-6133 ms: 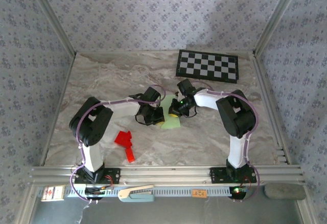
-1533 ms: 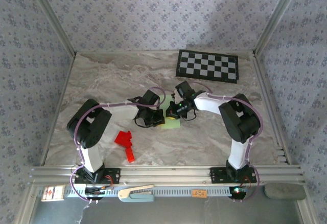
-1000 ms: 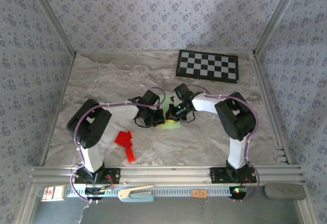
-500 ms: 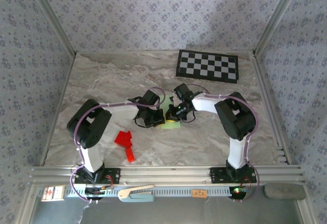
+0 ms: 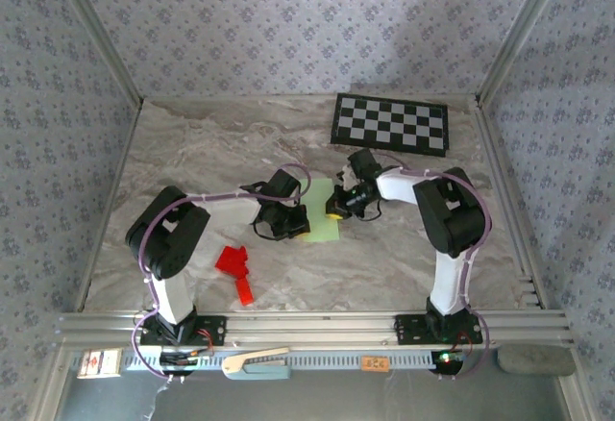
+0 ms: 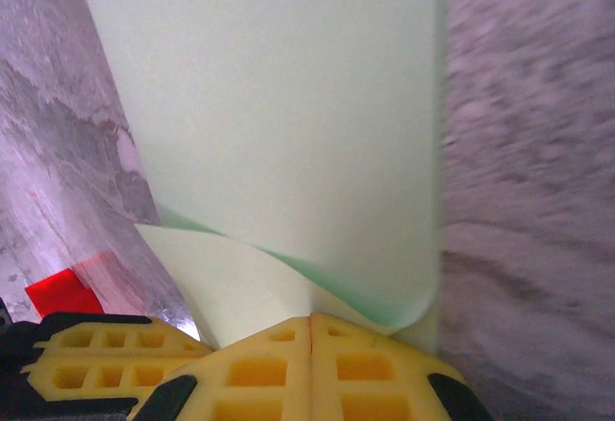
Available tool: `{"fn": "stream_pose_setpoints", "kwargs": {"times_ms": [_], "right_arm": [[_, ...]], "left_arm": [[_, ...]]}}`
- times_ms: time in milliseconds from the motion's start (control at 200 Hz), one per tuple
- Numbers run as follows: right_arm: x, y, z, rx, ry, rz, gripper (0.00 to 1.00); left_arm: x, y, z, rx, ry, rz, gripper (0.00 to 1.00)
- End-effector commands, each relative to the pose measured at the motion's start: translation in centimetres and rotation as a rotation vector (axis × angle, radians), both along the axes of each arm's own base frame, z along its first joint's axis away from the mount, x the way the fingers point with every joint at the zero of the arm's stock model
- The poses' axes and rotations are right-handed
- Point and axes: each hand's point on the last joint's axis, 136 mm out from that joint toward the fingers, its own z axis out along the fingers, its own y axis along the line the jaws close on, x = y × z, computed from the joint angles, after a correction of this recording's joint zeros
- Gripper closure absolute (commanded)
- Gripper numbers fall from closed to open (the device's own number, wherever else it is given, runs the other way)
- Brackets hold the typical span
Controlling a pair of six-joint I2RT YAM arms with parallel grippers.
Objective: Fold a paper plane with a square sheet of paper (pick it up from the middle)
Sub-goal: Fold the triangle a second time at the center of the table.
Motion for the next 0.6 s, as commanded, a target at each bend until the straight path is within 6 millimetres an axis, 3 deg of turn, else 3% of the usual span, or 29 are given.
{"fn": "stream_pose_setpoints", "kwargs": {"times_ms": [0,165,350,465,595], "right_arm": [[1.6,-3.7,-2.7,-0.124,0.007,-0.087,0.95],[3.4,-5.3,-2.2,-0.123,-0.002,-0.145,0.95],[4.7,-5.1,1.9,-0.070,-0.086,-0.159,0.95],[4.3,-4.5,3.7,-0.038,-0.116,-0.151,0.94],[2.7,-3.2,3.9,-0.019,-0.106,-0.123,0.92]], "left_arm": [[-3.0,3.9,-3.5,0.187,0.137,0.018,1.00],[-2.7,3.5,-3.1,0.173,0.124,0.009,1.00],[-1.9,2.5,-2.0,0.137,0.097,-0.007,1.00],[-1.0,1.4,-0.5,0.096,0.065,-0.030,1.00],[0.9,-0.4,2.3,0.039,0.003,-0.042,1.00]]}}
